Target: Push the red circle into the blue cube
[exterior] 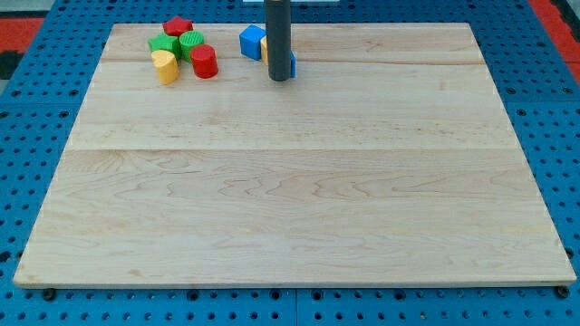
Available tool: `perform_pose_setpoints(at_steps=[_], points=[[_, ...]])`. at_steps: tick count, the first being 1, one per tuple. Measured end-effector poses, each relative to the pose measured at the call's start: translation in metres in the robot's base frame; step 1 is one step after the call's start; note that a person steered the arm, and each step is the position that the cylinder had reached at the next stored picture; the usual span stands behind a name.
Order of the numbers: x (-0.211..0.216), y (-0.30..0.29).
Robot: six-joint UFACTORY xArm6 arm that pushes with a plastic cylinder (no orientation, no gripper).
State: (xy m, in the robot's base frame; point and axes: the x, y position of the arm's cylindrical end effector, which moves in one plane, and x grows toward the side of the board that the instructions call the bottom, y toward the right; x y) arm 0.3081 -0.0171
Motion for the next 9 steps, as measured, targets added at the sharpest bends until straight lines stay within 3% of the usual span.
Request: perform_pose_setpoints(at_steps=[2, 5, 6, 8, 9], points=[[0.008, 0.003], [0.067, 0.003], [0.095, -0.067], [0.031, -0.081], [0.013, -0.116]])
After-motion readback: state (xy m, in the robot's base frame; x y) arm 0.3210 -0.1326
